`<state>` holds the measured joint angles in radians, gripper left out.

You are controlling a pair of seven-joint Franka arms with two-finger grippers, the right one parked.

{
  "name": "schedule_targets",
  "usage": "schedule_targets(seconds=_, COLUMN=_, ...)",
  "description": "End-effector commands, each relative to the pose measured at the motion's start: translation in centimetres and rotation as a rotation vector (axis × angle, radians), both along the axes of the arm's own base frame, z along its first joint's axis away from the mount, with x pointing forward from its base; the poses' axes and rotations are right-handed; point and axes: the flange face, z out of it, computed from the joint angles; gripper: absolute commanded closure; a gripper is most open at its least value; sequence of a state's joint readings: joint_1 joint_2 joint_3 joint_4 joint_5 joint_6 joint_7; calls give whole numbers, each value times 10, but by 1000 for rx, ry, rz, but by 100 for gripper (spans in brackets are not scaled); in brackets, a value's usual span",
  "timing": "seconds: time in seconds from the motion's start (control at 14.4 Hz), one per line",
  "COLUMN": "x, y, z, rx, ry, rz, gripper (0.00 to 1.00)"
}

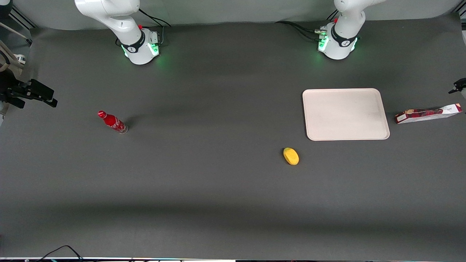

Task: Place red cookie box on tray
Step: 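Move the left gripper down onto the red plaid cookie box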

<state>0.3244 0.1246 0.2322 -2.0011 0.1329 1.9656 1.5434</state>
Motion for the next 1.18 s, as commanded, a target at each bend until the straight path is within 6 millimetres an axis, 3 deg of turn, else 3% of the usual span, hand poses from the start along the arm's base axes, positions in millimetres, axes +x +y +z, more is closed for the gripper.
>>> schedule_targets(seconds=0.0, x=-34, y=-2, z=-52, rx=11, ry=-69, rz=-86, gripper=0)
schedule_targets(seconds=0.28, x=-41, y=-8, z=-96, rx=33, ry=-107, rz=-105, gripper=0)
schedule_targets(seconds=0.49, x=-43, y=4, z=-124, rx=45, ry=-111, rz=-136, gripper=0)
schedule_targets(seconds=0.9, x=-46, y=13, z=-156, rx=55, ry=-109, rz=-155, gripper=0)
schedule_targets(seconds=1.04, x=-46, y=13, z=-161, rx=57, ry=-108, rz=-159, gripper=7)
schedule_targets(seconds=1.11, x=-45, y=14, z=-163, rx=64, ry=-118, rz=-162, gripper=17)
